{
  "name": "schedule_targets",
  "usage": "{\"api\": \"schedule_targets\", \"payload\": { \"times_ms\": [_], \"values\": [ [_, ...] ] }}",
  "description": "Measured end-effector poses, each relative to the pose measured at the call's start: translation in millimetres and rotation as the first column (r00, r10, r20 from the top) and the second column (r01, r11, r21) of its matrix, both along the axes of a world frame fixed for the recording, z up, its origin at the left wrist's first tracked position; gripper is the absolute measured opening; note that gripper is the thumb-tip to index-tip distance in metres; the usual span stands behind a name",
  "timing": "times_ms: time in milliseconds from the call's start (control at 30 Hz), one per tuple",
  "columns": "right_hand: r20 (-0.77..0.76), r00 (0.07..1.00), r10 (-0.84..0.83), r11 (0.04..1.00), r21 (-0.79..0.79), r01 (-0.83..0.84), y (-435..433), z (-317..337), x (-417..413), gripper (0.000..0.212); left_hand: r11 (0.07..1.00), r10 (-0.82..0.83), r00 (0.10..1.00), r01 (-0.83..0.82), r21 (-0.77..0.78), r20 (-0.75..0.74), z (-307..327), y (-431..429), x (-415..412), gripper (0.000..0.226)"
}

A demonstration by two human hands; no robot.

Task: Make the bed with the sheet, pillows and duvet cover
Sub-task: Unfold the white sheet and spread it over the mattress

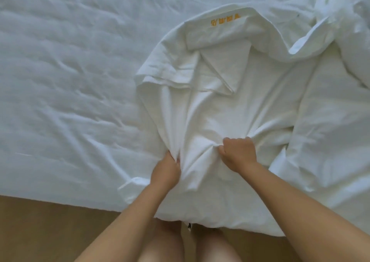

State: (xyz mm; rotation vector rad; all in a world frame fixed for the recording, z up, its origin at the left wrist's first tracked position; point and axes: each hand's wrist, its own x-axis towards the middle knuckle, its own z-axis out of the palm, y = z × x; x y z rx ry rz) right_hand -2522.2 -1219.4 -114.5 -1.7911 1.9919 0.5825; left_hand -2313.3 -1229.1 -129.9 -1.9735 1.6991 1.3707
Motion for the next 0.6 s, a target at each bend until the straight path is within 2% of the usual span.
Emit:
{"api": "schedule_targets", "payload": {
  "times_ms": [100,167,233,300,400,467,533,600],
  "values": [
    [0.022,0.999,0.035,0.982,0.184,-0.038,52,13,-31,0.029,0.972,-0.168,0.983,0.178,0.154,-0.076,3,82,-16,0.041],
    [0.022,0.997,0.067,0.947,0.312,-0.071,96,21,-53,0.033,0.904,-0.292,0.95,0.313,0.291,-0.114,8,136,-26,0.04],
    [0.036,0.996,0.084,0.907,0.41,-0.092,132,28,-70,0.035,0.823,-0.408,0.908,0.412,0.391,-0.097,19,175,-35,0.042],
    [0.065,0.997,0.036,0.886,0.459,-0.062,156,31,-81,0.033,0.814,-0.447,0.894,0.42,0.402,-0.029,28,191,-45,0.047],
    [0.149,0.97,-0.193,0.9,0.42,0.115,160,30,-83,0.026,0.904,-0.378,0.922,0.348,0.25,0.083,42,165,-62,0.041],
    [0.226,0.916,-0.331,0.923,0.279,0.264,142,30,-77,0.023,0.947,-0.321,0.937,0.313,0.078,0.14,49,125,-71,0.036],
    [0.327,0.845,-0.423,0.904,0.091,0.418,114,27,-69,0.035,0.956,-0.249,0.954,0.27,-0.117,0.165,51,79,-82,0.042],
    [0.429,0.757,-0.492,0.83,-0.032,0.557,85,23,-62,0.048,0.92,-0.205,0.965,0.247,-0.303,0.163,50,33,-96,0.052]
  ]
}}
